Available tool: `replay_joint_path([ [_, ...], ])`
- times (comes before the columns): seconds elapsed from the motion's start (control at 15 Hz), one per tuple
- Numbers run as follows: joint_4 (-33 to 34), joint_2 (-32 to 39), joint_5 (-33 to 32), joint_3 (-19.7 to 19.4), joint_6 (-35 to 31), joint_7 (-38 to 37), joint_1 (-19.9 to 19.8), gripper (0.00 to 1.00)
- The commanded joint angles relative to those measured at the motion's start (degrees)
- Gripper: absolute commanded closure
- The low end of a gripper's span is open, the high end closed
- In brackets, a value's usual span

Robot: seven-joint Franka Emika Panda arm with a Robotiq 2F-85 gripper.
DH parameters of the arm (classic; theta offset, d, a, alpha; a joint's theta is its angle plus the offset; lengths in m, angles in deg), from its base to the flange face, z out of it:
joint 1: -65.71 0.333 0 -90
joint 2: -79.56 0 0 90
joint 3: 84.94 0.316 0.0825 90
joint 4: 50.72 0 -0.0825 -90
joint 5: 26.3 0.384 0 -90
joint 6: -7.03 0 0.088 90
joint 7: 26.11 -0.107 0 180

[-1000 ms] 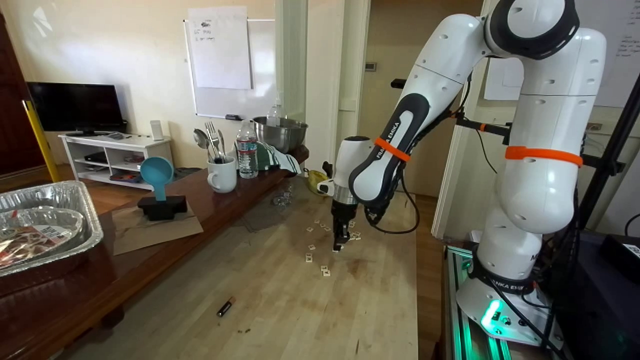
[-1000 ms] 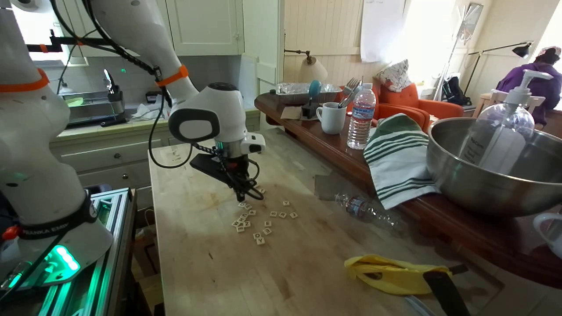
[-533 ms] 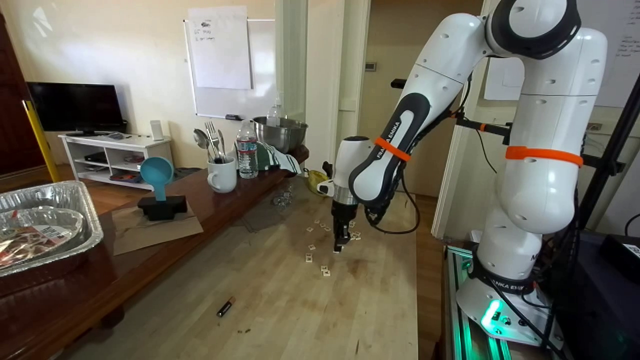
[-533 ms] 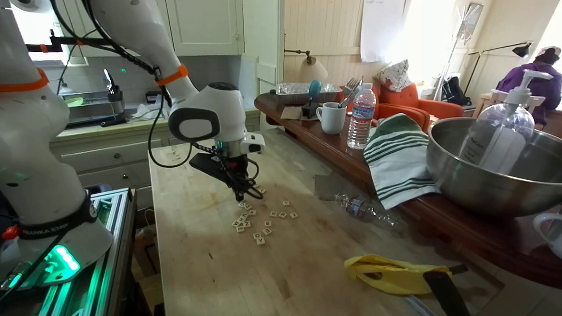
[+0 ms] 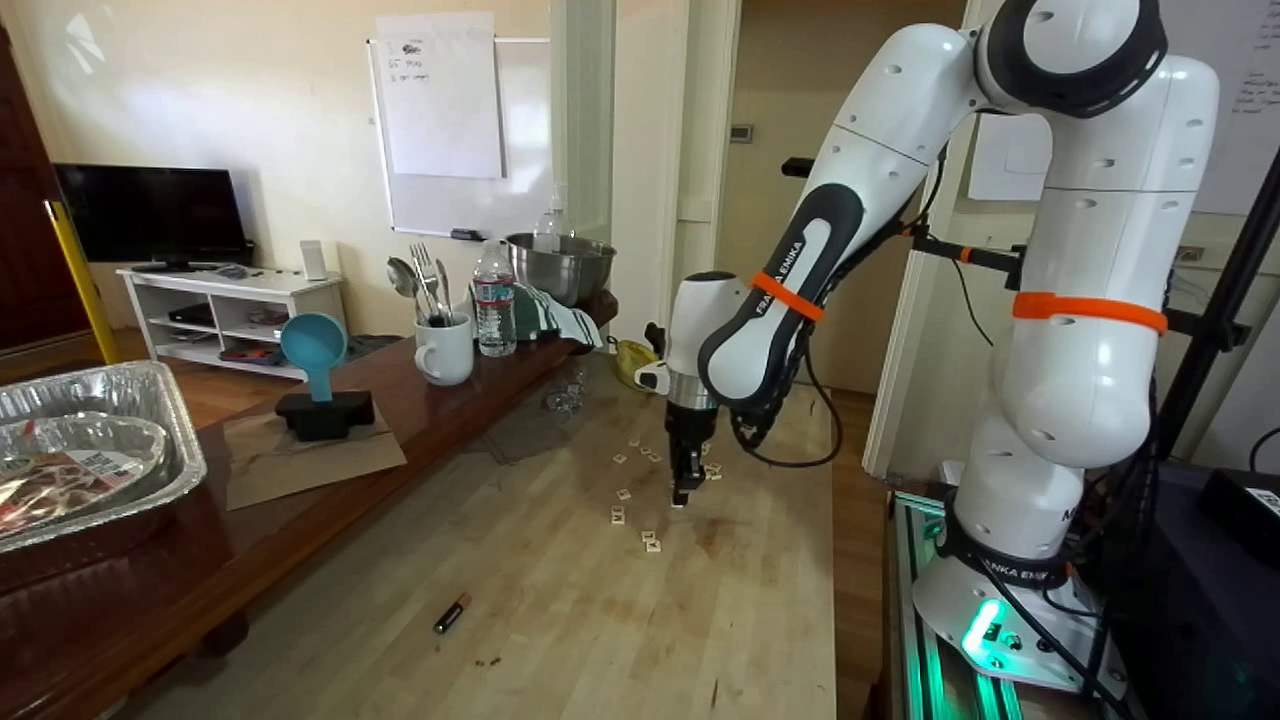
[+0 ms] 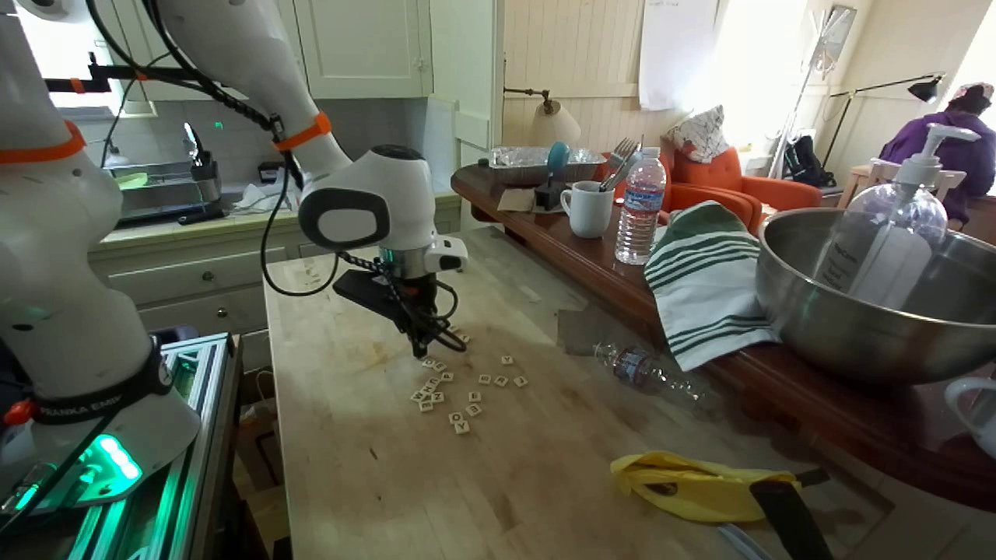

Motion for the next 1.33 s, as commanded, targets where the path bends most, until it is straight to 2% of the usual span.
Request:
replay_joint_path([
  [0.0,-1.42,1.31,-3.02,-1.73,3.89,-0.64,1.04,1.00],
  [0.73,-0.87,2.25,-11.06,-4.23,2.01,-5.05,0.67,1.00],
  [1.27,-0.84,2.08,-9.84,-4.40,1.00,-5.01,0.87,1.00],
])
